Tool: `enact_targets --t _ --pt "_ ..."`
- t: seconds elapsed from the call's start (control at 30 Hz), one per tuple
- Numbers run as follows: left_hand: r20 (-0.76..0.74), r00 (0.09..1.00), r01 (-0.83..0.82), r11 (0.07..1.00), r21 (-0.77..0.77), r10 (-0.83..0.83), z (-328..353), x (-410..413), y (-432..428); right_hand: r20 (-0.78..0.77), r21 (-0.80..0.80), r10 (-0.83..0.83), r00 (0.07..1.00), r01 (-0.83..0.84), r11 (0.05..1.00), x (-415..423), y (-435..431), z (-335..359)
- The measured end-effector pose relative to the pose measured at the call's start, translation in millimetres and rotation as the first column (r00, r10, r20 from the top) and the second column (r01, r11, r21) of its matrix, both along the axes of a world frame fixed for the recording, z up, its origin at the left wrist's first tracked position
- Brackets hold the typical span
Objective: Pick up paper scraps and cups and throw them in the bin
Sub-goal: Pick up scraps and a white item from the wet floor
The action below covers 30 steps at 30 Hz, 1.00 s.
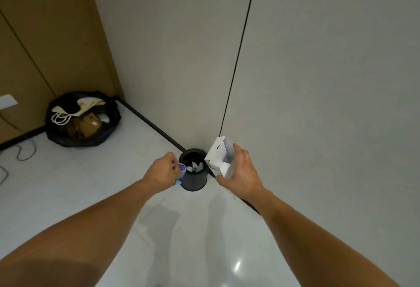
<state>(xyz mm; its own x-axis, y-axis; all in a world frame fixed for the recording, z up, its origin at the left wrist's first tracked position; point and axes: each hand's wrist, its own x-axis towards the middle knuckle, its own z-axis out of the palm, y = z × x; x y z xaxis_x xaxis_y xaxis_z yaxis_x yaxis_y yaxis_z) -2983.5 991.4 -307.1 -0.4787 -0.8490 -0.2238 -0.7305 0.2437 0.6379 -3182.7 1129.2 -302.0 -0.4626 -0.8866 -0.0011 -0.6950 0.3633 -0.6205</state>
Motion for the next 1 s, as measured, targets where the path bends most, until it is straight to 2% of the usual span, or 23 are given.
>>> enact_targets --t 0.13,0.3,0.53,0.7,0.9,1.0 --pt "0.023 1.000 0.012 0.999 0.033 -0.013 2 4 -64 0.029 -0.021 -0.014 0.999 0.015 1.000 5 -61 -2" --pt "0.021 0.998 0.049 0.997 0.056 -0.051 -17 -32 -136 0.077 0.009 -0.047 0.996 0.046 0.999 -18 -129 -22" --pt "0.104 0.990 0.085 0.987 0.137 -0.099 -81 -107 -241 0.211 0.040 -0.116 0.970 0.110 0.993 -86 -243 -93" --pt "0.170 0.973 0.127 0.978 0.165 -0.155 -168 -158 -319 0.372 0.096 -0.250 0.894 0.231 0.968 -130 -317 -186" --pt "0.133 0.968 0.191 0.969 0.157 -0.212 -323 -219 -381 0.424 0.128 -0.366 0.828 0.346 0.930 -149 -392 -321" --pt "0.105 0.966 0.210 0.954 0.213 -0.236 -410 -236 -394 0.447 0.165 -0.472 0.760 0.449 0.878 -149 -415 -394"
